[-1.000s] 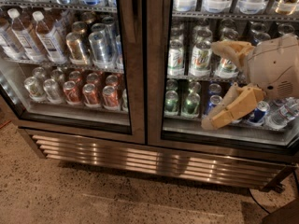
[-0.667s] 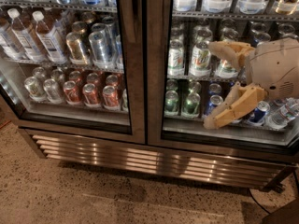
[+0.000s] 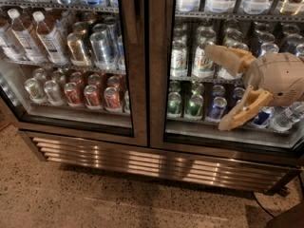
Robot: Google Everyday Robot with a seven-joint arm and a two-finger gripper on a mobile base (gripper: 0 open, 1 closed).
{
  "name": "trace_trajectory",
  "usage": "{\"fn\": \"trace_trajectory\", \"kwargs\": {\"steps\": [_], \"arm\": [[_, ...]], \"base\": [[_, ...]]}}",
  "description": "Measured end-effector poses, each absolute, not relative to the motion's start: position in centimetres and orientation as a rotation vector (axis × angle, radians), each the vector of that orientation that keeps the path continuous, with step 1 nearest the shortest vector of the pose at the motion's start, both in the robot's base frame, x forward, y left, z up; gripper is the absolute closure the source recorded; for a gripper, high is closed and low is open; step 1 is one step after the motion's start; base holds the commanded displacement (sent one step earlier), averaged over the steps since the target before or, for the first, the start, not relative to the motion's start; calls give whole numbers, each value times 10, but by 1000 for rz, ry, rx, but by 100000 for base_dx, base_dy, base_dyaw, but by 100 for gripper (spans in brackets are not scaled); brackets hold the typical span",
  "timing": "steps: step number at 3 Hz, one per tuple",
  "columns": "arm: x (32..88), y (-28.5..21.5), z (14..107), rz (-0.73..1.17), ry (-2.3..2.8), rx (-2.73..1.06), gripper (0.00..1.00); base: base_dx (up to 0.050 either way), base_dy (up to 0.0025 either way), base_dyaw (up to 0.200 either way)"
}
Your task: Open right fridge door
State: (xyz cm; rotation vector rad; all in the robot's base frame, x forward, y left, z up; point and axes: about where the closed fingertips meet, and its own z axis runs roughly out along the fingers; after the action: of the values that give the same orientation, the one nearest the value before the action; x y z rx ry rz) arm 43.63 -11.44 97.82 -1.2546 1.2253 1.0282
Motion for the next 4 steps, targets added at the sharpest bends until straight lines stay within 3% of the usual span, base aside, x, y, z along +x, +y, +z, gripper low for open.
{"fn": "trace_trajectory", "kwargs": {"steps": [2, 4], "arm": [[436, -114, 978, 1028, 1225, -1255, 0], [433, -107, 993, 1014, 1208, -1271, 0]], "base": [[3952, -1, 21], [0, 0, 0]]}}
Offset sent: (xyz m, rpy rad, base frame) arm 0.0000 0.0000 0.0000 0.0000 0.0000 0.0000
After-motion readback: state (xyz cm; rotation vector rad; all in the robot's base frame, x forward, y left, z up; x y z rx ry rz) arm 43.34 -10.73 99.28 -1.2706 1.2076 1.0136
